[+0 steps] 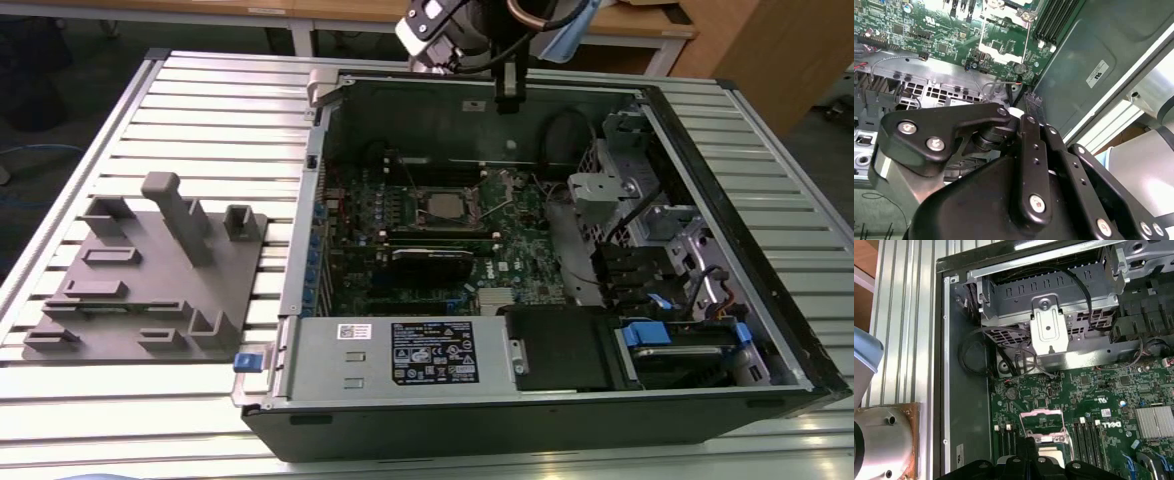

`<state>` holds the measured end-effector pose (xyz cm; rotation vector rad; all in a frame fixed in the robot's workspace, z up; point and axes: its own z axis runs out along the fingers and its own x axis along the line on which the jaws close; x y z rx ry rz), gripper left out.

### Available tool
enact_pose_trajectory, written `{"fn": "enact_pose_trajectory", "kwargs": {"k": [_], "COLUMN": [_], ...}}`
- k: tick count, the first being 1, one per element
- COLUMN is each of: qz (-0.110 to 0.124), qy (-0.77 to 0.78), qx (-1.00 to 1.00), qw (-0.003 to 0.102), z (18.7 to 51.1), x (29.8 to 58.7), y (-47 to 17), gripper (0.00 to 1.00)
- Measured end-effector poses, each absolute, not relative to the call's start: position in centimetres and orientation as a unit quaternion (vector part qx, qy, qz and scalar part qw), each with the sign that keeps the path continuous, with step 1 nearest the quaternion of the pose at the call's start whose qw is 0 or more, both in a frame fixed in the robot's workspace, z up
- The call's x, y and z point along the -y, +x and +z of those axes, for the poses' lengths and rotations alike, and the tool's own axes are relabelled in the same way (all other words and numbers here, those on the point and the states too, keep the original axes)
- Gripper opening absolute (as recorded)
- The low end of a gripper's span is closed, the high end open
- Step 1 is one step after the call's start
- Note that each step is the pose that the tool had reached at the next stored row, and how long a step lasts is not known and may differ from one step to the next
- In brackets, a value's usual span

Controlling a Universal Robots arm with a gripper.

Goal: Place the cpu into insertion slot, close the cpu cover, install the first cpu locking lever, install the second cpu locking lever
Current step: 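Place the cpu into insertion slot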

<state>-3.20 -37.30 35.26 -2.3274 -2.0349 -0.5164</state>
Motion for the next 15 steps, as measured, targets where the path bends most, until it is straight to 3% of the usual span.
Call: {"fn": "enact_pose_trajectory", "kwargs": {"k": [3, 6, 15], "qz": [-0.173, -0.199, -0.222], "qy": [-0.74, -0.732, -0.724], "qx": [0.65, 0.652, 0.653], "qw": [0.003, 0.001, -0.001], "z": [35.0, 34.2, 33.5], "x": [37.5, 38.2, 38.8], "y": [-3.3, -3.8, -4.1], "gripper": [0.1, 0.1, 0.1]}}
